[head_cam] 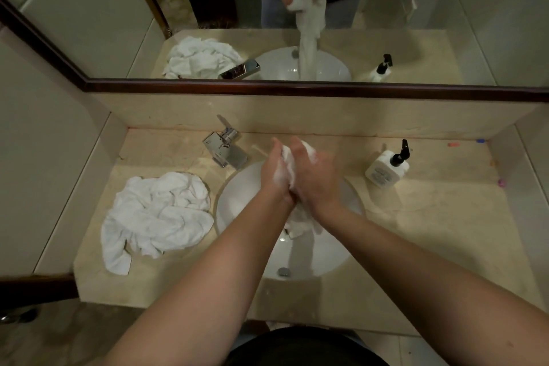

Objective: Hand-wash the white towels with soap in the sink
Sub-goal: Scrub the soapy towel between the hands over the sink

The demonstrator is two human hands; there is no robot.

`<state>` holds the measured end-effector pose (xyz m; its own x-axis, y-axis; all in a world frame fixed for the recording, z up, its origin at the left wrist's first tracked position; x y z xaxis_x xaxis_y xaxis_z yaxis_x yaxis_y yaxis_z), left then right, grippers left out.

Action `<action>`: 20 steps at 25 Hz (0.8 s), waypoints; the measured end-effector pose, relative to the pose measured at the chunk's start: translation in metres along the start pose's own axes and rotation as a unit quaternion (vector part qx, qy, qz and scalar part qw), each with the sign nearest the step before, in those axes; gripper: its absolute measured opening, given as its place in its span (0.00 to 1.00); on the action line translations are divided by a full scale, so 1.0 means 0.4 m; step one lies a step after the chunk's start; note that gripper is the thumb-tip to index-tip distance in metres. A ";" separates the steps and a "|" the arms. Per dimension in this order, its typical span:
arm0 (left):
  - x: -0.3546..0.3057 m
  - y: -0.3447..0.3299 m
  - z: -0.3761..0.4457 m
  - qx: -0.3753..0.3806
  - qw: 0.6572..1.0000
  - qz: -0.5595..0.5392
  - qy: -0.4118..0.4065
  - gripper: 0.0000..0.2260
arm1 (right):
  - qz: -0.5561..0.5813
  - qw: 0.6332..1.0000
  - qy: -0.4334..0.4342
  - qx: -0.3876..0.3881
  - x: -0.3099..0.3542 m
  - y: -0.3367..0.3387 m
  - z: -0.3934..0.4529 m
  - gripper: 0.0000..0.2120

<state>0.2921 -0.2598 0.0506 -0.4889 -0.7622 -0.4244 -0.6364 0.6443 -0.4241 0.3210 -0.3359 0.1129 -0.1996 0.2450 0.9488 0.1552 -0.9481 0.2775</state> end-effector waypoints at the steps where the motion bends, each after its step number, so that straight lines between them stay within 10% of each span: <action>1: 0.015 -0.001 0.009 -0.014 0.999 0.034 -0.008 0.23 | -0.028 1.000 0.006 -0.005 -0.005 0.010 0.028 0.22; 20: -0.017 0.052 0.084 -0.135 0.983 0.115 -0.044 0.26 | -0.011 0.996 -0.088 -0.034 -0.072 0.005 0.081 0.21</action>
<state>0.3024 -0.2391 0.0176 -0.5921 -0.5825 -0.5568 -0.6560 0.7497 -0.0867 0.3583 -0.3382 0.0911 -0.0294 0.2912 0.9562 0.0856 -0.9524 0.2927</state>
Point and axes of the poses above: each hand's wrist, its own z-axis towards the middle knuckle, its own y-axis out of the back of the hand, x = y × z, the point moved 8 cm from there along z, towards the middle knuckle, and after that the axes turned 14 degrees about y, right-handed, at the moved point
